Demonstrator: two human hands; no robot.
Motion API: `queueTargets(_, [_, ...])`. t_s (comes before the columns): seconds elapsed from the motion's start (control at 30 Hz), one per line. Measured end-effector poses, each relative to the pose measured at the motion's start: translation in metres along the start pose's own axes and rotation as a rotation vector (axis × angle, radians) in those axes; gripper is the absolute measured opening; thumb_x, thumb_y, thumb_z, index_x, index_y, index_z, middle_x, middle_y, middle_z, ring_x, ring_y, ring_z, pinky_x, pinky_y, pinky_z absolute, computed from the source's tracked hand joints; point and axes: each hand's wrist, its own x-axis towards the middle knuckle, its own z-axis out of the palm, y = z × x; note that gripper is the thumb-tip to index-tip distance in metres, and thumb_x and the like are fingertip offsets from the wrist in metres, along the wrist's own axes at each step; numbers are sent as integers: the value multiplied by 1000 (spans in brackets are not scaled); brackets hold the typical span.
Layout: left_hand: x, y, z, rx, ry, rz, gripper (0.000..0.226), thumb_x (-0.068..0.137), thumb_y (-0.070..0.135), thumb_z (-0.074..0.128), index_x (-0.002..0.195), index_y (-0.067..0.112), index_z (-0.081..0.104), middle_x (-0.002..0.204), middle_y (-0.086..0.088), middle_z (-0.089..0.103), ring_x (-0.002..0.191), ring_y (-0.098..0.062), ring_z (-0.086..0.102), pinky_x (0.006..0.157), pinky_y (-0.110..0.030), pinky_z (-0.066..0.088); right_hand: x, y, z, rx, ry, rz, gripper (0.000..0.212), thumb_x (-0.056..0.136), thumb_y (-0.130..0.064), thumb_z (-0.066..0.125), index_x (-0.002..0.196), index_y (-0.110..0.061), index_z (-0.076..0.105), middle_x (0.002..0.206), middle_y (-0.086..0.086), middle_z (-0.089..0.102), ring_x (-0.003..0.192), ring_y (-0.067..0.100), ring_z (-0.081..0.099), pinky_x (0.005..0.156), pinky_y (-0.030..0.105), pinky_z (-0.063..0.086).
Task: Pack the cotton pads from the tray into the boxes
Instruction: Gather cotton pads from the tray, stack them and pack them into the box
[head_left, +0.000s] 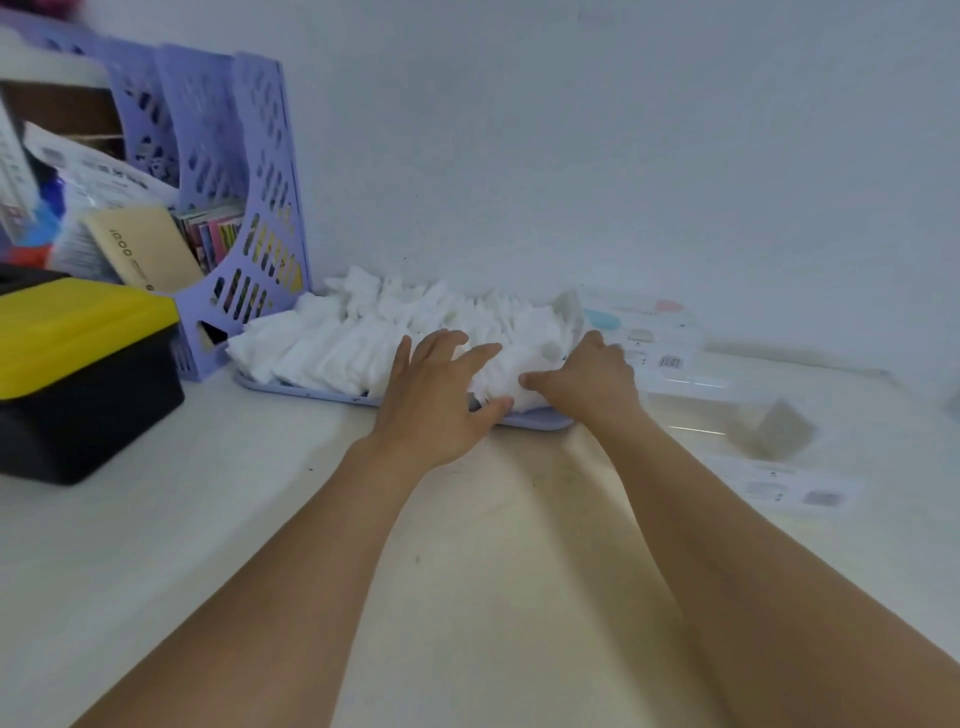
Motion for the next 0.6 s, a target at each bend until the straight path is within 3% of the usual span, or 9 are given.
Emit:
queueTargets(0.1, [2, 3, 1, 21, -37, -3, 55, 93, 54, 59, 144, 36, 49, 155, -1, 39, 150, -19, 22, 125, -49, 0, -10, 1, 4, 74, 180, -175, 52, 80, -39, 76, 120, -12, 55, 121, 9, 53, 111, 30, 54, 85, 37, 47])
queueTargets(0.2, [2, 4, -1, -4, -11, -36, 69, 86, 56, 67, 147, 31, 45, 148, 0, 47, 145, -19, 32, 125, -49, 3, -20, 1, 9, 68, 161, -242, 36, 81, -37, 72, 102, -9, 65, 103, 6, 64, 99, 24, 60, 79, 36, 50])
queueTargets(0.37, [0, 1, -12, 43, -27, -117, 96, 76, 65, 72, 153, 25, 31, 145, 0, 51, 142, -21, 38, 125, -48, 5, -23, 5, 15, 117, 170, -247, 40, 84, -31, 69, 118, -13, 55, 112, 5, 57, 97, 21, 52, 75, 32, 39])
queueTargets(0.5, [0, 4, -13, 40, -69, -137, 99, 76, 76, 64, 153, 24, 31, 150, 2, 47, 143, -19, 36, 125, -48, 4, -22, 7, 17, 155, 129, -188, 53, 82, -25, 71, 123, -9, 43, 86, -2, 52, 88, 25, 59, 68, 33, 45])
queueTargets(0.6, [-1, 7, -11, 64, -113, -119, 97, 79, 77, 59, 154, 23, 30, 152, 2, 45, 144, -18, 34, 126, -48, 2, -19, 11, 21, 216, 107, -147, 57, 81, -20, 74, 127, -8, 44, 84, -4, 51, 85, 22, 58, 64, 30, 40])
